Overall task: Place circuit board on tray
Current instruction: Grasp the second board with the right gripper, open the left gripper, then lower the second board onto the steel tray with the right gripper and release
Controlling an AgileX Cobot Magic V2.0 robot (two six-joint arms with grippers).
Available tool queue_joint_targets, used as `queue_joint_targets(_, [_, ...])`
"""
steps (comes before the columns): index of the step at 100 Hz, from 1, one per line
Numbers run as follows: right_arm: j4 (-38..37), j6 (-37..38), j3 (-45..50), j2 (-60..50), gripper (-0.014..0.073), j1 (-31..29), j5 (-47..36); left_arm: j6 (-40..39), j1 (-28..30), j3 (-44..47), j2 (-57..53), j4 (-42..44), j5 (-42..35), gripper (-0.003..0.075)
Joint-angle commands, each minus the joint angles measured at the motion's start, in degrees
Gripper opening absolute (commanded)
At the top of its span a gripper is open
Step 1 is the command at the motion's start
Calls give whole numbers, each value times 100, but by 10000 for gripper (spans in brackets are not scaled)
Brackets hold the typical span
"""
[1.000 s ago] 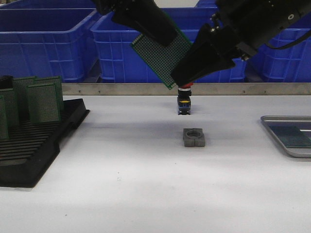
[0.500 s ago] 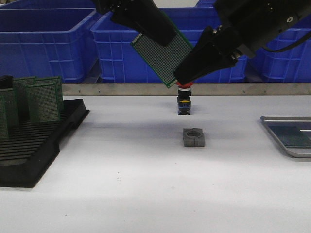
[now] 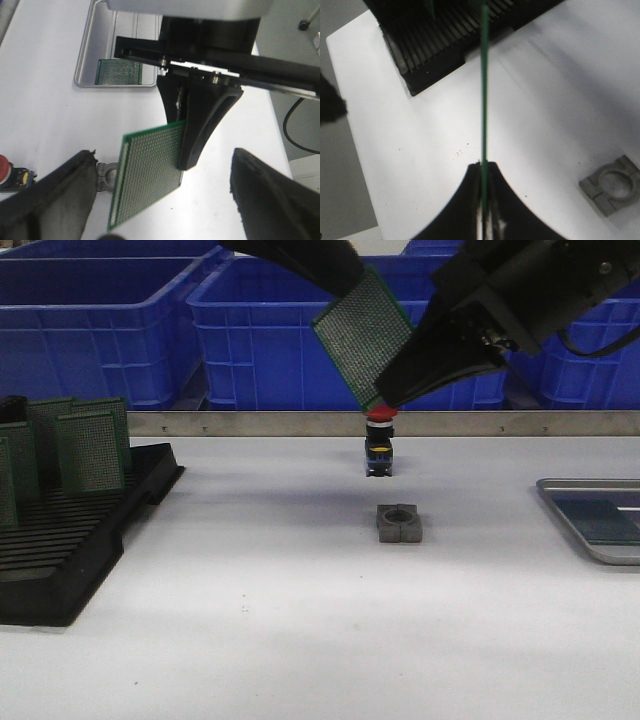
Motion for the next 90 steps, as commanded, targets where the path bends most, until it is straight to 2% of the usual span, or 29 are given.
queue_joint_targets(1, [264, 369, -52, -135, -69, -318, 93, -62, 84, -208, -345, -376, -87, 526])
queue_joint_targets(31, [264, 1198, 220, 396, -69, -1796, -181, -62, 177, -208, -345, -388, -300, 526])
queue_joint_targets(45, [264, 1232, 220, 739, -69, -2477, -268, -62, 177, -208, -345, -396, -300, 526])
queue_joint_targets(74, [264, 1232, 220, 1180, -51, -3234, -447, -62, 177, -208, -345, -396, -334, 526])
queue_joint_targets(81, [208, 1232, 220, 1218, 39, -3268, -455, -62, 177, -208, -345, -396, -334, 526])
queue_joint_targets(90, [-104, 1227, 198, 1224, 283, -3268, -525, -62, 177, -208, -345, -396, -334, 526])
